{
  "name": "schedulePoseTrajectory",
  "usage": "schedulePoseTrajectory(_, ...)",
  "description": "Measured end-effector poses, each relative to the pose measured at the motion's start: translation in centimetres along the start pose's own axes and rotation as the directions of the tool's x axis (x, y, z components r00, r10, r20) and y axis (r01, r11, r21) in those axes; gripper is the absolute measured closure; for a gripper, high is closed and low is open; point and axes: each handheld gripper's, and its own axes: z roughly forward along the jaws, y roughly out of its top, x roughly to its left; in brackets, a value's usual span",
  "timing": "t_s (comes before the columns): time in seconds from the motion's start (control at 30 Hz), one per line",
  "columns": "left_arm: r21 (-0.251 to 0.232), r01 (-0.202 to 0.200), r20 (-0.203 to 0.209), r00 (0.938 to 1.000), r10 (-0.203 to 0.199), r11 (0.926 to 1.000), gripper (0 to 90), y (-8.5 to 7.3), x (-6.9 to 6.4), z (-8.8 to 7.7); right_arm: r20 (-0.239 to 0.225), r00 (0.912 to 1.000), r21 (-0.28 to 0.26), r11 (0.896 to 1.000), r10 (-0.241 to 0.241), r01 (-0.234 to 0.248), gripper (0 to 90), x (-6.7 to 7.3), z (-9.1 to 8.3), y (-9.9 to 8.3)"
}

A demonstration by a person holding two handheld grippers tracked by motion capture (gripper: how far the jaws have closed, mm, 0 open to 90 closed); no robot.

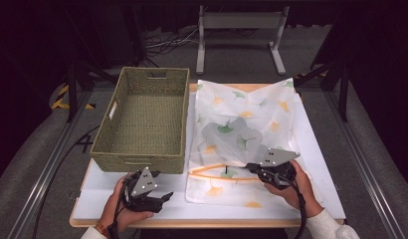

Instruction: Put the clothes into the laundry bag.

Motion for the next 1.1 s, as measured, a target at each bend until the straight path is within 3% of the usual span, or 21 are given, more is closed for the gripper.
schedulePoseTrajectory(0.1, -0.004, 0.018, -0.019, 0.9997, -0.018, 0.9998, 19.5, -0.6, 0.5, -0.4, -0.001, 1.0, 0.012, 1.0, 0.001, -0.001, 89.1, -0.1, 0.2, -0.2)
schedulePoseTrajectory(0.2, -0.019, 0.051, -0.075, 0.9958, -0.052, 0.9985, 15.1, -1.6, 1.4, -1.1, 0.006, 1.0, 0.028, 1.0, -0.003, 0.003, 89.1, -0.3, 0.5, -0.5)
schedulePoseTrajectory(0.43, -0.044, 0.107, -0.097, 0.9891, -0.111, 0.9932, 13.3, -3.4, 3.2, -2.1, 0.008, 1.0, 0.062, 0.998, 0.0, -0.001, 89.1, -0.6, 1.1, -1.2)
schedulePoseTrajectory(0.57, -0.053, 0.157, -0.127, 0.9784, -0.163, 0.9862, 13.1, -4.6, 4.4, -2.7, 0.01, 0.9999, 0.073, 0.997, 0.001, -0.002, 89.1, -1.0, 1.7, -1.7)
schedulePoseTrajectory(0.6, -0.06, 0.176, -0.13, 0.9747, -0.182, 0.9826, 13.3, -5.1, 4.7, -2.9, 0.011, 0.9999, 0.078, 0.997, 0.003, -0.004, 89.1, -1.0, 1.8, -1.8)
schedulePoseTrajectory(0.9, -0.071, 0.219, -0.148, 0.9624, -0.227, 0.9731, 15.4, -6.4, 5.6, -3.4, 0.001, 1.0, 0.12, 0.993, 0.0, 0.0, 89.2, -1.4, 2.7, -2.6)
schedulePoseTrajectory(1.1, -0.092, 0.233, -0.147, 0.9583, -0.245, 0.9681, 15.4, -6.6, 5.6, -3.7, -0.007, 0.9999, 0.141, 0.99, 0.01, -0.009, 89.1, -1.7, 3.0, -3.0)
